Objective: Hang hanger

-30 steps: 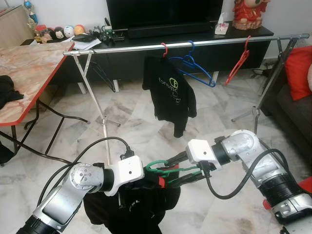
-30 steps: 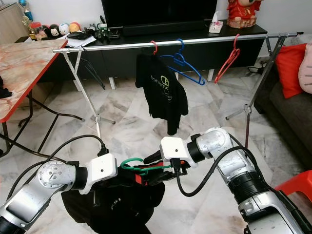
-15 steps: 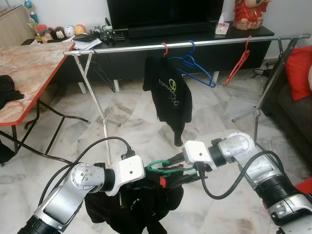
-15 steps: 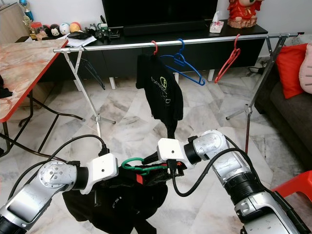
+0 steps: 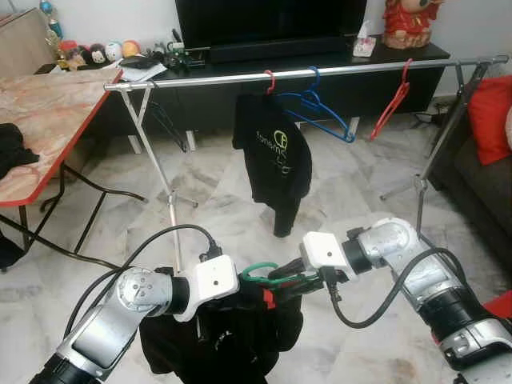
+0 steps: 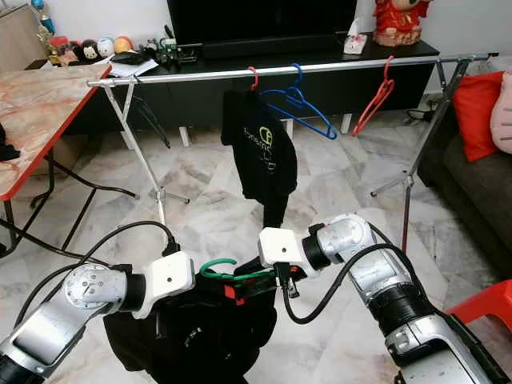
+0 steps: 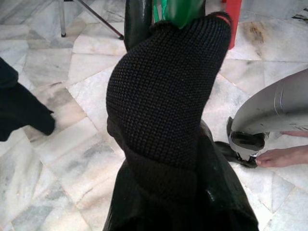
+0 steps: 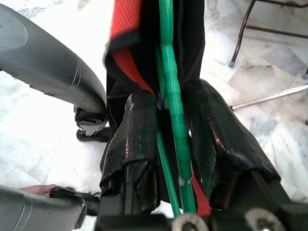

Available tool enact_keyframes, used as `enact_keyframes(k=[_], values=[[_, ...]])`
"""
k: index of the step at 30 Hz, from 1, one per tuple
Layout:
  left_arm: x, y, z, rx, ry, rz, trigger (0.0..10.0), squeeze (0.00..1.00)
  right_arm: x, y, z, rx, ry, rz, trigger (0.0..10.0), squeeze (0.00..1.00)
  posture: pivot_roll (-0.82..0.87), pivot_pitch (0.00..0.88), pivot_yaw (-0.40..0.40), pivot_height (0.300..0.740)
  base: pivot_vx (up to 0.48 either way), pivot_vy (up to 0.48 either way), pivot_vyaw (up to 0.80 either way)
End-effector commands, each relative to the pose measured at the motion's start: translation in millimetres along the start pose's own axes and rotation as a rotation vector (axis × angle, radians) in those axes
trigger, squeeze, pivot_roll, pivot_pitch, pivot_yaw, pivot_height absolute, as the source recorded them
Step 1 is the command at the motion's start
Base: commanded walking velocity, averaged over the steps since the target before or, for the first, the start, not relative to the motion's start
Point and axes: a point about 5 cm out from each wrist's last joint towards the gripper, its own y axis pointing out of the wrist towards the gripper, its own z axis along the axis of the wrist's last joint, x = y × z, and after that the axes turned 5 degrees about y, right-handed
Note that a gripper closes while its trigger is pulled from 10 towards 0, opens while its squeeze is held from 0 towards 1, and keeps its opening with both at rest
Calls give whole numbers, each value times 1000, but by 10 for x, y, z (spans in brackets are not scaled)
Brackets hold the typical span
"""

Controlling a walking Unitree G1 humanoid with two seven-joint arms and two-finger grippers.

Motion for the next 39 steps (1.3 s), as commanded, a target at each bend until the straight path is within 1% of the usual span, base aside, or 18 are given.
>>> enact_keyframes(k=[1, 5, 7, 9, 12, 16, 19, 23, 33, 34, 35, 36, 37, 39], values=[[-23, -20, 55, 4, 41, 0, 10000, 0, 5, 15, 1, -14, -16, -3, 10000, 0, -79, 26, 67, 740, 0, 0, 0], [-3, -29, 21, -17, 41, -14, 10000, 0, 55, -36, 16, -9, -16, -40, 10000, 0, -81, 26, 68, 740, 0, 0, 0], [5, -43, -17, -40, 43, -17, 10000, 0, 96, -108, 39, -2, -14, -61, 10000, 0, -82, 25, 68, 740, 0, 0, 0], [22, -48, -46, -59, 44, -28, 10000, 0, 102, -149, 28, -15, -17, -61, 10000, 0, -83, 26, 67, 740, 0, 0, 0], [36, -48, -64, -71, 47, -37, 10000, 0, 99, -157, 16, -23, -17, -59, 10000, 0, -83, 26, 67, 740, 0, 0, 0], [44, -48, -73, -74, 47, -39, 10000, 0, 102, -157, 5, -26, -18, -60, 10000, 0, -83, 26, 67, 740, 0, 0, 0], [46, -45, -70, -71, 42, -39, 10000, 0, 70, -146, -53, -66, -14, -38, 10000, 0, -84, 27, 66, 740, 0, 0, 0], [38, -48, -63, -69, 43, -37, 10000, 0, 43, -104, -108, -91, -12, -28, 10000, 0, -84, 27, 66, 740, 0, 0, 0], [31, -43, -45, -56, 38, -31, 10000, 0, 25, -35, -111, -75, -5, -20, 10000, 0, -80, 27, 65, 740, 0, 0, 0], [19, -41, -43, -55, 39, -25, 10000, 0, 21, -21, -117, -72, 1, -17, 10000, 208, -80, 27, 65, 740, 0, 0, 0], [16, -40, -42, -54, 39, -23, 10000, 0, 18, -15, -117, -69, 3, -15, 10000, 800, -81, 27, 64, 740, 0, 0, 0], [16, -40, -42, -54, 39, -23, 10000, 0, 18, -15, -117, -69, 3, -15, 10000, 800, -81, 27, 64, 740, 0, 0, 0], [14, -38, -41, -54, 39, -22, 10000, 0, 17, -6, -112, -60, 6, -15, 10000, 1000, -81, 27, 64, 740, 0, 0, 0], [13, -38, -40, -53, 39, -21, 10000, 0, 17, -2, -108, -56, 7, -16, 10000, 1000, -81, 27, 64, 740, 0, 0, 0]])
